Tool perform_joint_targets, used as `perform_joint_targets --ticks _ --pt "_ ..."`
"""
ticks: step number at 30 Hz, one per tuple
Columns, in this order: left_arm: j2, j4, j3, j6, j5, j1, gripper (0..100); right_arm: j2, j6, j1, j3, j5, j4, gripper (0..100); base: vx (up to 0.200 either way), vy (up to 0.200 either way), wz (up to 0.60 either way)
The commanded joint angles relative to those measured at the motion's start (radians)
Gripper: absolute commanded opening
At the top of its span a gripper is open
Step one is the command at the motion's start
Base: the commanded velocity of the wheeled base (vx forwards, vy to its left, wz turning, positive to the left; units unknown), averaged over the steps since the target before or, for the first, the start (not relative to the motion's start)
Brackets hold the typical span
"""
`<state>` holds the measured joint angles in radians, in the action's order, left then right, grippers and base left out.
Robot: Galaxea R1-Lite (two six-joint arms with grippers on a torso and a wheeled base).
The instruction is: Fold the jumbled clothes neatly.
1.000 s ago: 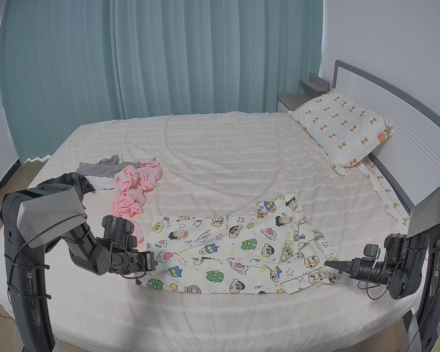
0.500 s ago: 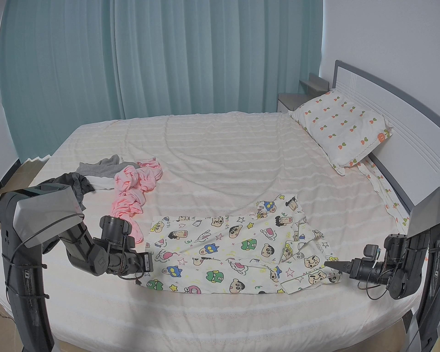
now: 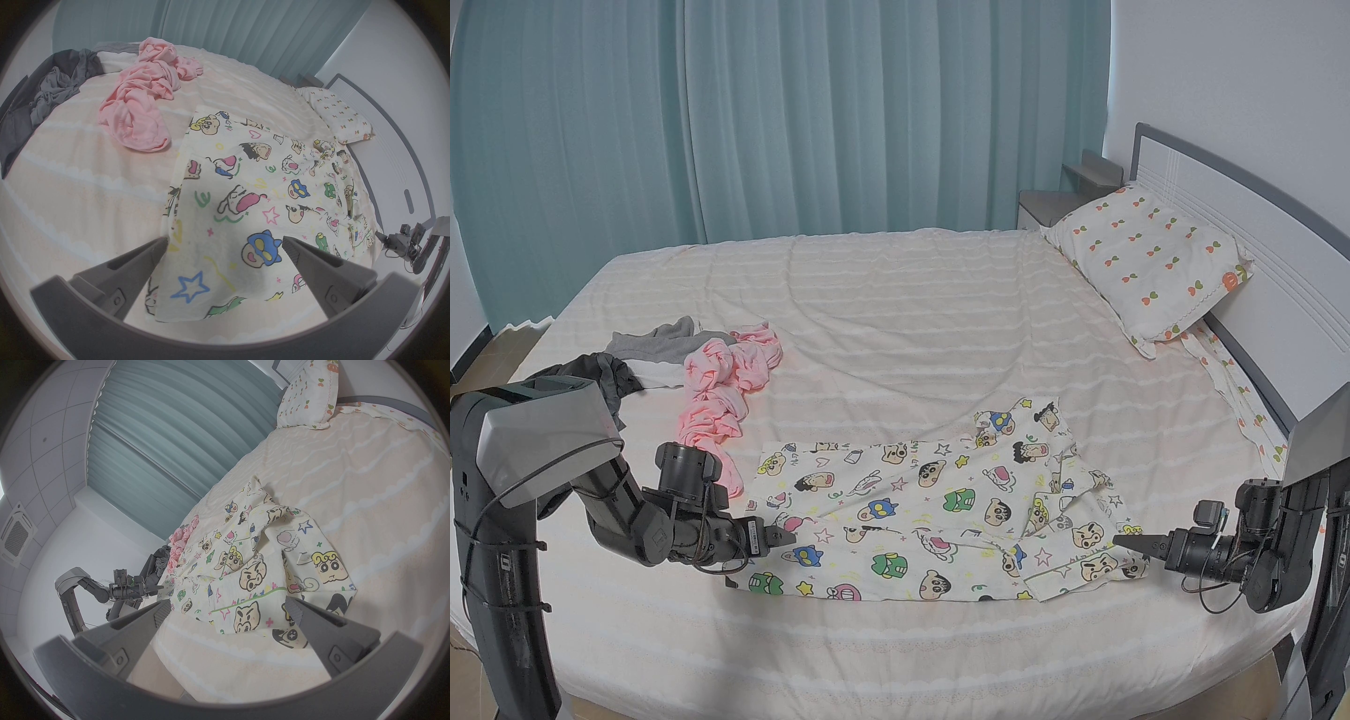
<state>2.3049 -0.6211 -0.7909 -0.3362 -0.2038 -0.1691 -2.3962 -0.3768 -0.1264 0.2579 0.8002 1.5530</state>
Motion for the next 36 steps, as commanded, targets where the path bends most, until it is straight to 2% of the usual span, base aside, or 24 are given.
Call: perform_joint_targets --ticks 1,4,13,14,29,36 --pt "-0.004 -0.055 0.028 -0.017 -0.003 -0.012 100 -0.001 -0.001 0.001 0.000 0.001 0.012 100 0.000 0.000 0.00" --pt "-0.004 -0.103 0.053 -0.018 -0.003 -0.015 100 -0.003 -0.001 0.001 0.001 0.001 0.012 100 0.000 0.000 0.00" --pt "-0.004 -0.111 0.073 -0.020 -0.003 -0.016 100 -0.003 -0.001 0.001 0.001 0.001 0.012 100 0.000 0.000 0.00" --pt "-0.004 -0.111 0.073 -0.020 -0.003 -0.016 0 -0.003 -0.001 0.001 0.001 0.001 0.012 100 0.000 0.000 0.00" --pt "-0.007 -0.105 0.073 -0.014 0.007 0.030 0 -0.003 -0.001 0.001 0.001 0.001 0.012 100 0.000 0.000 0.00" --pt "-0.050 -0.043 0.091 -0.012 0.007 0.025 0 -0.003 -0.001 0.001 0.000 0.001 0.012 100 0.000 0.000 0.00"
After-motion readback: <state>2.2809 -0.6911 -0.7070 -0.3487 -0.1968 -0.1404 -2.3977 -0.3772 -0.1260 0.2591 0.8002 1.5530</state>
